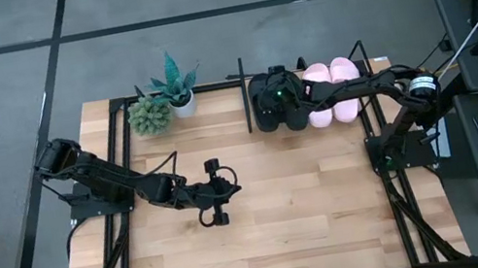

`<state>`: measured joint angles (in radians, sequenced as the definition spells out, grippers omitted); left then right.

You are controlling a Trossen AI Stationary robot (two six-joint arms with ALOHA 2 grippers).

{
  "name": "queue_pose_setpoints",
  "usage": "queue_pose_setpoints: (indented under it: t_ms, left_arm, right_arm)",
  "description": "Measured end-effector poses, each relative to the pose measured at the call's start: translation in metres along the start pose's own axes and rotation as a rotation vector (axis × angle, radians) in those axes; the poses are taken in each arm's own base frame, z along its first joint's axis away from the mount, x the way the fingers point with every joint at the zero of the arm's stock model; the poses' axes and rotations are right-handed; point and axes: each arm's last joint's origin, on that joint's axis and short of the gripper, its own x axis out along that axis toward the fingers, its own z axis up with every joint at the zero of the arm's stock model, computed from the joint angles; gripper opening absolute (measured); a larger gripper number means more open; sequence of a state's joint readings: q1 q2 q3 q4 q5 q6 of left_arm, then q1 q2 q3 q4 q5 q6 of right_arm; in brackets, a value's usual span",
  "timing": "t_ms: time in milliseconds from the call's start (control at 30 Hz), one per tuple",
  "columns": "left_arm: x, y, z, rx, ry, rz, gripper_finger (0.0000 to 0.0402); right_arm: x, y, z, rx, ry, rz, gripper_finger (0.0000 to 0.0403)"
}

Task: Pick and place slides into the shelf
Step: Put the black slide on the shelf

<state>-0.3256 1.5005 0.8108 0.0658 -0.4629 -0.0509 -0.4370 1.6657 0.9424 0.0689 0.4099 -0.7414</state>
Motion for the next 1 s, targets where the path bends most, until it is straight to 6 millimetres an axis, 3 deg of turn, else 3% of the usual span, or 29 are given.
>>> queue_pose_setpoints:
  t_ms: [733, 1000]
  left_arm:
    - [-0.0001, 0.0, 0.0001, -0.001, -0.001, 0.0, 0.0]
    - [-0.0001, -0.0001, 0.0001, -0.002, -0.001, 0.0, 0.0]
  right_arm:
    - [0.0025, -0.0051, -0.0038, 0.019, 0.007, -0.015, 0.001]
    - [0.0025, -0.005, -0.0039, 0.018, 0.007, -0.013, 0.0032]
